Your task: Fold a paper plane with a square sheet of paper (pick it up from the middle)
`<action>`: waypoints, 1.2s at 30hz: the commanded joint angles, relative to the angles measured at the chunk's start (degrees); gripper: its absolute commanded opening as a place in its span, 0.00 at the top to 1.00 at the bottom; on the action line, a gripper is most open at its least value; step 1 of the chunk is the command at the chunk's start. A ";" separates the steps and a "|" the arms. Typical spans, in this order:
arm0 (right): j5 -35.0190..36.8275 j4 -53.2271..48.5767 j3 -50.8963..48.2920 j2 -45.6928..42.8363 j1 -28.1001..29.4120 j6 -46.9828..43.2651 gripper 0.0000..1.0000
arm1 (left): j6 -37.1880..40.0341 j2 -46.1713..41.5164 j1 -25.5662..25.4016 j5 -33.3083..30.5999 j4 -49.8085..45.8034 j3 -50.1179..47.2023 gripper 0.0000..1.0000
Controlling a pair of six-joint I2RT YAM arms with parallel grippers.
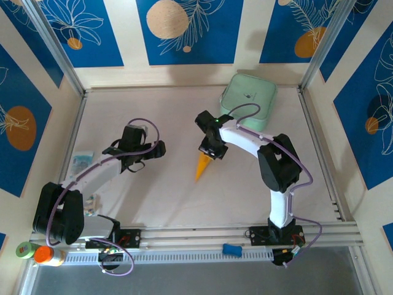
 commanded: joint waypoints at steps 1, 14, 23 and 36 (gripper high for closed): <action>-3.62 5.73 -2.07 -4.35 -0.36 -6.92 1.00 | -2.33 -2.32 1.94 3.52 1.08 -1.41 0.00; -36.19 38.72 -11.55 -6.58 -1.19 -20.58 1.00 | -13.93 -4.19 9.39 22.06 12.27 -7.17 0.00; -41.79 45.12 -13.59 1.79 -0.26 -19.51 1.00 | -15.87 -6.32 9.05 21.69 11.48 -10.31 0.09; -39.89 47.85 -19.55 4.40 -3.16 -20.78 0.97 | -17.50 -0.92 5.95 27.27 13.67 -12.77 0.38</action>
